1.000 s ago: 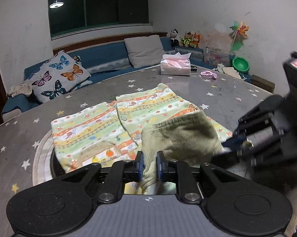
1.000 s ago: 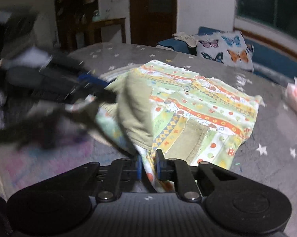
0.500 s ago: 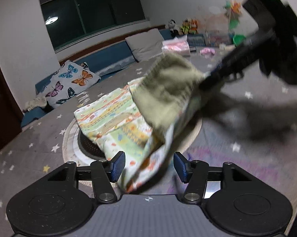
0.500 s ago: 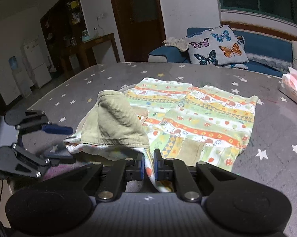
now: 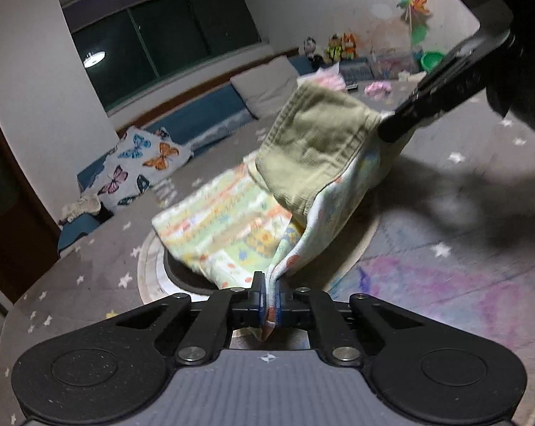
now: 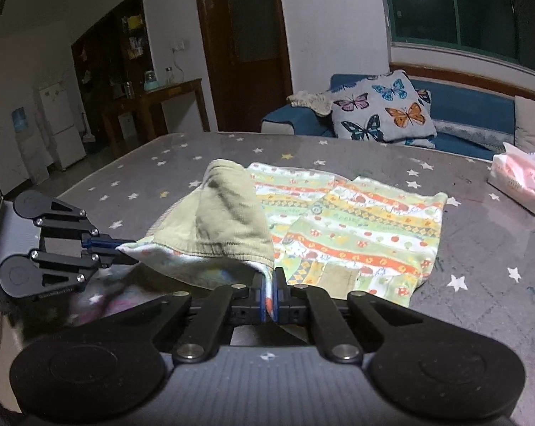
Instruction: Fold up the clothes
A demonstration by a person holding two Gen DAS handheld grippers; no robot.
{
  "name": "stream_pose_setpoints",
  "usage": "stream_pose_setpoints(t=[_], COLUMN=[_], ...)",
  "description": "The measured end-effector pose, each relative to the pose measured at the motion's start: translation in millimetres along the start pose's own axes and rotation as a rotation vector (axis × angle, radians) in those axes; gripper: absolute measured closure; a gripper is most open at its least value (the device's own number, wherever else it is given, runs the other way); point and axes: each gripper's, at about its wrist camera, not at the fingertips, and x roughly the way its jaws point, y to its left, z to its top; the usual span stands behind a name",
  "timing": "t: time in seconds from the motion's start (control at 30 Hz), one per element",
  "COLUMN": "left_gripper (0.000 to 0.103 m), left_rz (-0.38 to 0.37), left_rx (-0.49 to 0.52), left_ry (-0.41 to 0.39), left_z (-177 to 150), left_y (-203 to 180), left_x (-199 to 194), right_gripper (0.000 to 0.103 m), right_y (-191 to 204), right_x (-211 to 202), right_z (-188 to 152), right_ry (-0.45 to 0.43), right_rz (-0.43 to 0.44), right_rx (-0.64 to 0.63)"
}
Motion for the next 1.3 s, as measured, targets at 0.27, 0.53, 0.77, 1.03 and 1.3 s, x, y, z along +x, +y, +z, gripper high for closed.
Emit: stream_pose_setpoints(t=[0.27, 0.53, 0.77, 1.03, 1.3], left_gripper=[0.098, 0.097, 0.097, 0.091, 0.072], left_rz=[-0.048, -0.007, -0.004, 0.009, 0.098], left_rx=[-0.025, -0.095, -0.175, -0.249, -0.252], left_ry=[-0.061, -0.091, -0.023, 0.149, 0.199], left_z=[15, 44, 66, 55, 39], left_y=[-11, 15, 56, 77, 84], left_x=[-83, -58, 20, 119, 137], right_gripper=[0.100, 0.100, 0.100, 0.098, 0.093], right_y=[24, 20, -19, -64, -79], right_x=[-68, -60, 6, 100, 89], right_z=[-7, 22, 58, 66, 42], right_ry=[-0.041, -0.074, -0.033, 0.073, 0.066], right_rz=[0.049, 0.013, -0.036, -0.127, -0.168], right_rx=[-0.006, -0.056, -0.033, 0.023, 0.091])
